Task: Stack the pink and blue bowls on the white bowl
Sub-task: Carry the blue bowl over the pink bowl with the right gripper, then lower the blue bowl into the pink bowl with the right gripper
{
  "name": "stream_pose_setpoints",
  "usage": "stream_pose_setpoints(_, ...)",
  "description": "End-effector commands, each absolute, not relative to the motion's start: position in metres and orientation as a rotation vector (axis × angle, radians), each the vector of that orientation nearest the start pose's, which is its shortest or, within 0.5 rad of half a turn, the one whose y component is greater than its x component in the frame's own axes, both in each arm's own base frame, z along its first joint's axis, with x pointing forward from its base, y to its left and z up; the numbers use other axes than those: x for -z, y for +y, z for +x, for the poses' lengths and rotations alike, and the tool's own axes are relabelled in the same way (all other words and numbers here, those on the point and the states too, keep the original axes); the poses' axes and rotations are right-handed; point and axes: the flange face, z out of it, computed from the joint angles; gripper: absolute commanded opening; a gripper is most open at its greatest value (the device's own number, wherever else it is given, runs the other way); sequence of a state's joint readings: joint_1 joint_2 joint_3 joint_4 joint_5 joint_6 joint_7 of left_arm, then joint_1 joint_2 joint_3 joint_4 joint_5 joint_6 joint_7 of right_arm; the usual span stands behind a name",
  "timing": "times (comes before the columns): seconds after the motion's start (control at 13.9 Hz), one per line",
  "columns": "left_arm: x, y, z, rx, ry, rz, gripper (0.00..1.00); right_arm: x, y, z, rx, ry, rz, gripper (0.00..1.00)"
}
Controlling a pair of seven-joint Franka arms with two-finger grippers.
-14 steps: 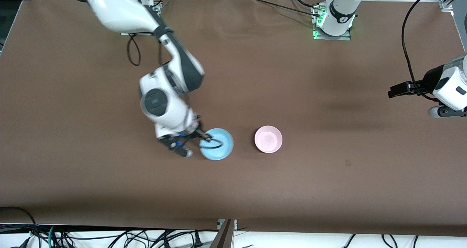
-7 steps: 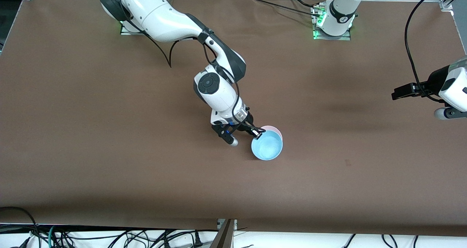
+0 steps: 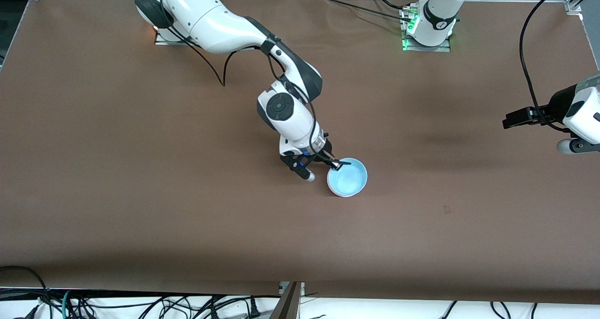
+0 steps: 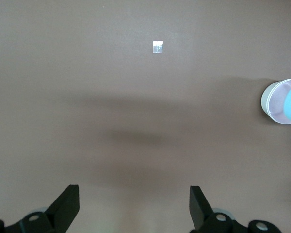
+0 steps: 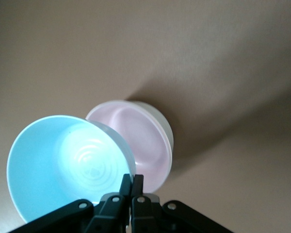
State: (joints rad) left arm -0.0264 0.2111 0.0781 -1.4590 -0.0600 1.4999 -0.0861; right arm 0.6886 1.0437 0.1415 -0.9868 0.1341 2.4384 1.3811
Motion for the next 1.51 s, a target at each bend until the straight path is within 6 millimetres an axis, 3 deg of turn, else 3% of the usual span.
stream_pose_setpoints(0.0,-0.554,0.017,0.609,-0.273,-0.17,-3.141,1.0,-0.266,0.579,0.584,0.018,0.919,-2.531,0.0)
stream_pose_setpoints(0.5,-0.554,0.023,0.609,-0.273,-0.185,-3.143,1.0,-0.262,0.57,0.592,0.078,0.823,-2.577,0.0)
stream_pose_setpoints(0.79,-0.553,0.021,0.609,-0.275,-0.18,-3.144,1.0,-0.238,0.568,0.595,0.12,0.8,-2.569,0.0)
stream_pose_setpoints(1.44,-0.554,0.021,0.609,-0.274,-0.183,-3.152,1.0,-0.232,0.565,0.593,0.126,0.749,-2.657,0.0)
